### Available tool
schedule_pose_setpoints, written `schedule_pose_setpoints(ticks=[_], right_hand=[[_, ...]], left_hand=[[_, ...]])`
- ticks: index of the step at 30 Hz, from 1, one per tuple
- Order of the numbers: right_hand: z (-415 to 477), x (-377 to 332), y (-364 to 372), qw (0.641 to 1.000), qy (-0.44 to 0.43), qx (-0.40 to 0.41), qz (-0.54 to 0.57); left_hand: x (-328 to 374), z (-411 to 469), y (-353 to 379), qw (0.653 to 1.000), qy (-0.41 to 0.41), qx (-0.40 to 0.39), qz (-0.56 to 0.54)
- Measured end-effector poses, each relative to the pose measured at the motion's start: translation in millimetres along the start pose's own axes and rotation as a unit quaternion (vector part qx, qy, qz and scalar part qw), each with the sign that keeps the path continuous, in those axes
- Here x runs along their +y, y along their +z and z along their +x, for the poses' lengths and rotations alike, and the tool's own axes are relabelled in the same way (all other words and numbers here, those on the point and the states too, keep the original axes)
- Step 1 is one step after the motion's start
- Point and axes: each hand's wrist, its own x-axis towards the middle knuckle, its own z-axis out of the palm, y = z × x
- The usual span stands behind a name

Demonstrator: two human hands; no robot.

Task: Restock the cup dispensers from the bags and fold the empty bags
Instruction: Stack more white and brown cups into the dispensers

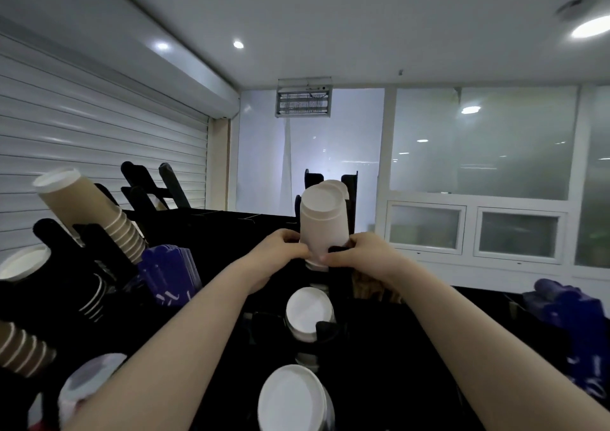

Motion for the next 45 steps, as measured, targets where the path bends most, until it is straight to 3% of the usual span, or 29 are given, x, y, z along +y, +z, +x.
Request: schedule_pose_setpoints(ticks=[5,12,22,26,31,39,45], right_hand=[[-0.1,0.3,-1.7,0.995,0.058,-0.042,0.063],[-1.8,5.2,2.4,0.993,0.056,-0.020,0.102],[-6.1,5.0,4.4,0.988,0.035,-0.030,0.145],[-6.0,3.8,5.7,0.990,0.027,-0.019,0.138],[-3.4,2.6,2.6,0.988,0.081,-0.034,0.130],[2.0,2.7,-2.9,0.968,0.114,-0.076,0.209],[0.7,1.6,1.1,0.978,0.089,-0.037,0.188]], left_hand=[[0.9,2.2,-7.4,0.997,-0.042,-0.069,-0.015],[1.4,-0.9,-12.3,0.993,-0.057,-0.100,-0.005],[-0.3,-1.9,-11.3,0.993,-0.034,-0.111,-0.013],[-1.8,0.3,-9.6,0.996,-0.041,-0.075,-0.017],[-1.6,-2.0,-17.2,0.984,-0.071,-0.148,-0.074],[-3.2,7.3,-21.1,0.985,-0.086,-0.123,-0.079],[8.8,5.2,-18.9,0.990,-0.088,-0.107,-0.040]])
